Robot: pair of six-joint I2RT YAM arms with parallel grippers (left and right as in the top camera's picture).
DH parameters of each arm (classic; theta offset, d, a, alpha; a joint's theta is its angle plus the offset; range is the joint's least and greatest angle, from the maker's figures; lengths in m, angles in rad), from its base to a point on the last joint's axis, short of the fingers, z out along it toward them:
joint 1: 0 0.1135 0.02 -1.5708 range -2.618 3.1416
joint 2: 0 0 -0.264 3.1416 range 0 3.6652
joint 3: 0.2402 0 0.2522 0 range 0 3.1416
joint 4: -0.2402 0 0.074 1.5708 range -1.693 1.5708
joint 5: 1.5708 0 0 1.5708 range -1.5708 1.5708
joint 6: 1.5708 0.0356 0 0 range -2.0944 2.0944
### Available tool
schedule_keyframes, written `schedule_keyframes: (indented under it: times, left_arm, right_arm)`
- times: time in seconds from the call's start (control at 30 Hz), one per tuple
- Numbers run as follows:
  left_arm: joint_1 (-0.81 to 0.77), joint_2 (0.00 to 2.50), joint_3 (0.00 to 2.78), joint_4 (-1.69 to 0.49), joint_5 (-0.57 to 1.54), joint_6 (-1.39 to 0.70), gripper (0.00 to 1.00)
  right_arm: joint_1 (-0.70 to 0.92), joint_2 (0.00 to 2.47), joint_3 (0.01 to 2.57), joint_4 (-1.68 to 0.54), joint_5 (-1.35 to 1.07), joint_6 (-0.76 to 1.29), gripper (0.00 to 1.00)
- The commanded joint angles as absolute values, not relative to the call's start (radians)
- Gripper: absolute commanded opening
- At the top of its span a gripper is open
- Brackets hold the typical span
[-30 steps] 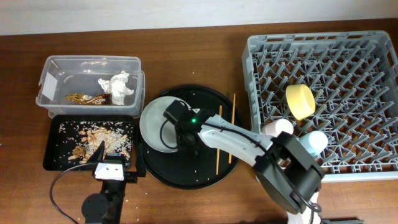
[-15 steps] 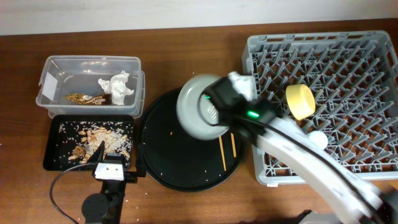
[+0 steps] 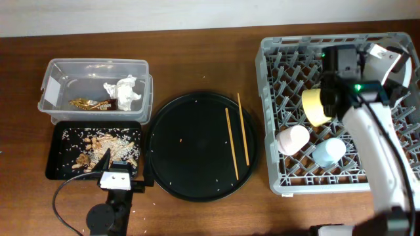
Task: Sort waste into correct bins and load items into the dishwasher rack
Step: 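Stand the white plate upright in the dish rack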
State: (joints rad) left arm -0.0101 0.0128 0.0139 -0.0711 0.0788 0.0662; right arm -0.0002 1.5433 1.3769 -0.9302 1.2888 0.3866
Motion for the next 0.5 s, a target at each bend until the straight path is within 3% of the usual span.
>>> schedule_keyframes:
  times: [0.0, 0.13, 0.17, 0.2, 0.3, 0.4, 0.47]
  left_arm:
    - [-0.015, 0.007, 0.009, -0.073, 0.083, 0.061, 0.99]
    - [-0.015, 0.007, 0.009, -0.073, 0.083, 0.06, 0.99]
    - [-0.015, 0.007, 0.009, -0.073, 0.083, 0.06, 0.99]
    - [-0.015, 0.007, 0.009, -0.073, 0.083, 0.06, 0.99]
    - [-0.015, 0.007, 0.009, -0.073, 0.083, 0.06, 0.99]
    - [-0.015, 0.007, 0.009, -0.073, 0.083, 0.06, 0.99]
    - [-0.015, 0.007, 0.009, -0.073, 0.083, 0.06, 0.99]
  right_arm:
    - [-0.011, 1.657, 1.379, -0.892, 1.239, 0.32, 0.04]
    - [0.052, 1.789, 1.379, -0.873, 1.211, 0.269, 0.05]
    - [0.076, 1.789, 1.38, -0.868, 1.211, 0.27, 0.51]
    - [0.1, 1.78, 1.386, -0.867, 1.211, 0.27, 0.71]
    - [0.215, 1.709, 1.451, -0.927, 1.087, 0.269, 0.71]
    - [0.379, 1.609, 1.537, -1.071, 0.691, 0.27, 0.69]
    - [0.514, 1.593, 1.537, -1.163, 0.279, 0.318, 0.61]
